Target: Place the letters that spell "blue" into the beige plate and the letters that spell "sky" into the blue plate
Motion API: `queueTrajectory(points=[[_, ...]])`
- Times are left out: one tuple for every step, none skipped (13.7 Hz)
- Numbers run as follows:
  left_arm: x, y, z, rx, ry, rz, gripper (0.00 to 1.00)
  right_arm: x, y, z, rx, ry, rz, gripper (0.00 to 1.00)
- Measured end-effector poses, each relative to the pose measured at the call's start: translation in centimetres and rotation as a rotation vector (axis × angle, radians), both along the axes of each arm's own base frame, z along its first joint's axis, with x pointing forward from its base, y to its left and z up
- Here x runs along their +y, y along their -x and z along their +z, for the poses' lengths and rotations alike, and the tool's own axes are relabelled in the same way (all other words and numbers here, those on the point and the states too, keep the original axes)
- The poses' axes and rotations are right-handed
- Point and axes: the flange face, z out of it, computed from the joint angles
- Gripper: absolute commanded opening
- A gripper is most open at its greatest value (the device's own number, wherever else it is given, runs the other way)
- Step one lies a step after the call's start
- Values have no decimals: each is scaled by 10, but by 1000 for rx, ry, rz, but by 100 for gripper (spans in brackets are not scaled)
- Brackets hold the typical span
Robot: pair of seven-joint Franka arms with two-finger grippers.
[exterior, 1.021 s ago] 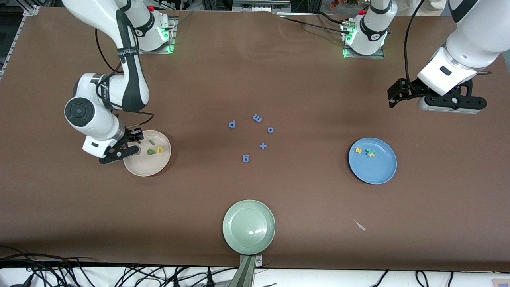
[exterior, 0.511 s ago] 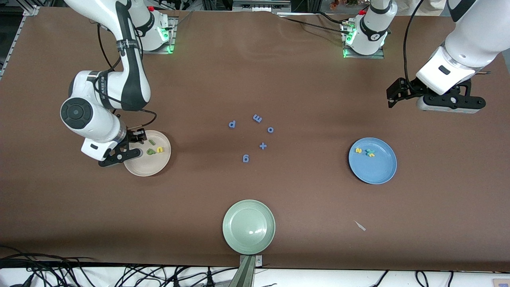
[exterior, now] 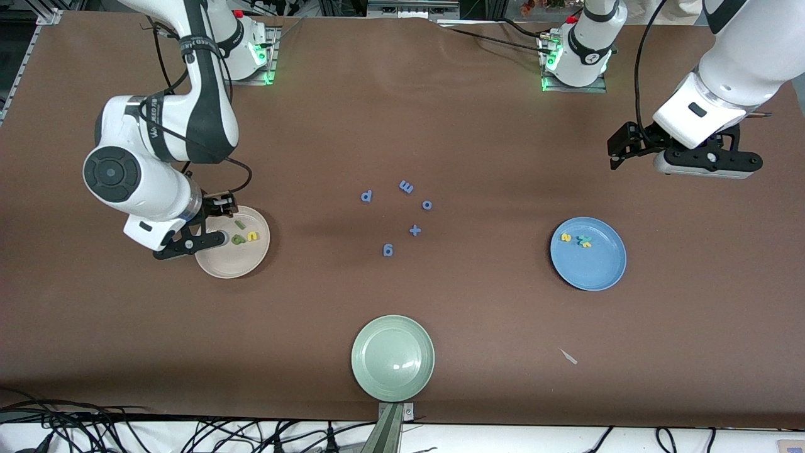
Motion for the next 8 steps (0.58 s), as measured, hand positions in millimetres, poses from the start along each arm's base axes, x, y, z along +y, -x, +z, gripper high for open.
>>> queueTrajectory(points=[[0,0,0,0,0,-1,100,2,0,6,3,-1,-2,71],[0,0,0,0,0,-1,100,4,0,12,10,-2,-1,72],[0,0,0,1,0,-1,100,7,0,19,18,-2,1,79],[0,0,0,1,0,-1,100,10,0,28,22,-4,5,85],[0,0,0,1,0,-1,100,13,-1,38,19,-6,11,92],[0,0,0,1,0,-1,100,17,-1,49,13,-8,17,97],[0,0,0,1,0,-1,100,20,-1,59,15,-10,22,99],[0,0,0,1,0,-1,100,22,0,69,19,-11,25,99]])
